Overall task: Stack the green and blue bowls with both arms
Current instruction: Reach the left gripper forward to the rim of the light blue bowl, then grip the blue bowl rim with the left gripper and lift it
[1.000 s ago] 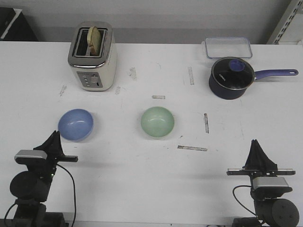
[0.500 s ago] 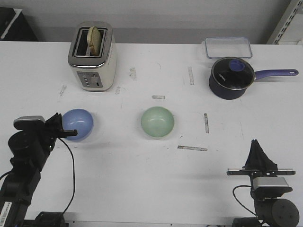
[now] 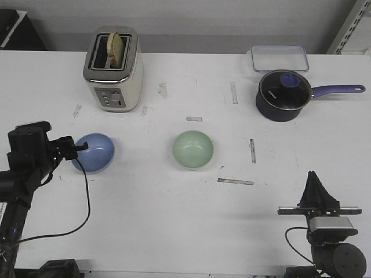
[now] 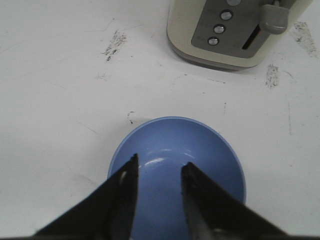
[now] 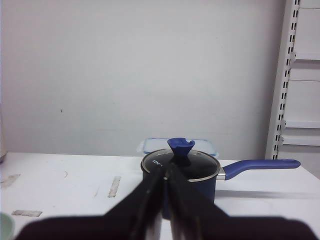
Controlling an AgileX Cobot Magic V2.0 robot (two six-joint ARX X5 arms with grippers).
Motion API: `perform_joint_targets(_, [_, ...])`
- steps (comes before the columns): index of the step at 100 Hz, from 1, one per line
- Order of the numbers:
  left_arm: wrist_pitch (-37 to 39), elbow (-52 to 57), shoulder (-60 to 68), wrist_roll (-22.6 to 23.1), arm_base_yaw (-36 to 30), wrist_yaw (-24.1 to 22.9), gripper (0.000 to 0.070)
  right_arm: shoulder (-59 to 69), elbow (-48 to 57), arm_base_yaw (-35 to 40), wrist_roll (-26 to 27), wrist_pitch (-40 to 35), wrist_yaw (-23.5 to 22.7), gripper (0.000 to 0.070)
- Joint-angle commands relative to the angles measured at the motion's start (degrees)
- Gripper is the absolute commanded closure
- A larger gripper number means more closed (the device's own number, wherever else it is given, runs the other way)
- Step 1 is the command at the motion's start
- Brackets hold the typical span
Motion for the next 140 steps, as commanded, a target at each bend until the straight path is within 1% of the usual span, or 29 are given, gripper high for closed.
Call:
perform_joint_targets(1, [-2.45, 3.02, 2.23, -0.2, 1.2, 1.86, 0.0349, -0.22, 0.22, 0.04, -0.26, 0.72, 0.0, 0.0695])
perform_joint_targets(8, [-6.16, 5.79, 4.68, -0.2, 2.64, 2.62, 0.0288, -0.22, 0.22, 0.04, -0.26, 0.72, 0.0, 0.0695])
perform_joint_targets(15, [-9.86, 8.39, 7.28, -0.15, 4.22, 2.62, 0.0245, -0.22, 0.22, 0.04, -0.26, 0.72, 0.0, 0.0695])
perform_joint_targets(28, [-13.75, 11.69, 12.13, -0.15, 6.82, 2.93, 0.0245, -0.22, 0.22, 0.04, -0.26, 0.72, 0.0, 0.0695])
perform_joint_targets(38, [-14.71, 12.33, 15.61, -0.55, 8.66, 6.05, 0.0245, -0.22, 0.22, 0.04, -0.26, 0.72, 0.0, 0.0695])
perform_joint_targets(47, [-15.82, 12.33, 18.69, -2.34, 9.7, 8.57, 0.0245, -0.22, 0.22, 0.04, -0.26, 0.72, 0.0, 0.0695])
perform_joint_targets(72, [-16.26, 12.33, 26.34, -1.55, 10.14, 8.28, 0.0249, -0.22, 0.22, 0.04, -0.26, 0.72, 0.0, 0.0695])
perform_joint_targets(95, [-16.24, 12.33, 32.39, 0.13, 9.84, 8.31, 0.0258, -0.22, 0.22, 0.04, -0.26, 0.72, 0.0, 0.0695])
perform_joint_targets(100, [-16.11, 12.33, 33.22, 0.13, 9.75, 8.31, 0.0287, -0.22, 0.22, 0.04, -0.26, 0.72, 0.0, 0.0695])
perform_joint_targets(108, [-16.09, 12.33, 34.01, 0.15, 9.49, 8.31, 0.0423, -0.22, 0.22, 0.04, -0.26, 0.72, 0.0, 0.0695])
perform_joint_targets(114, [-16.06, 12.33, 34.25, 0.15, 9.42, 8.31, 0.0507, -0.22, 0.22, 0.04, -0.26, 0.72, 0.0, 0.0695])
perform_joint_targets(118, [-15.91, 12.33, 34.25, 0.15, 9.42, 8.31, 0.0543, -0.22, 0.22, 0.04, -0.26, 0.72, 0.0, 0.0695])
perform_joint_targets(128, [-15.91, 12.44, 34.25, 0.13, 9.35, 8.31, 0.0606, -0.22, 0.22, 0.04, -0.26, 0.72, 0.0, 0.0695])
perform_joint_targets(137, [-16.39, 12.68, 34.25, 0.13, 8.94, 8.39, 0.0693, -0.22, 0.22, 0.04, -0.26, 0.72, 0.0, 0.0695])
perform_joint_targets(140, [-16.52, 12.74, 34.25, 0.11, 8.72, 8.44, 0.07, -0.22, 0.22, 0.04, -0.26, 0.72, 0.0, 0.0695])
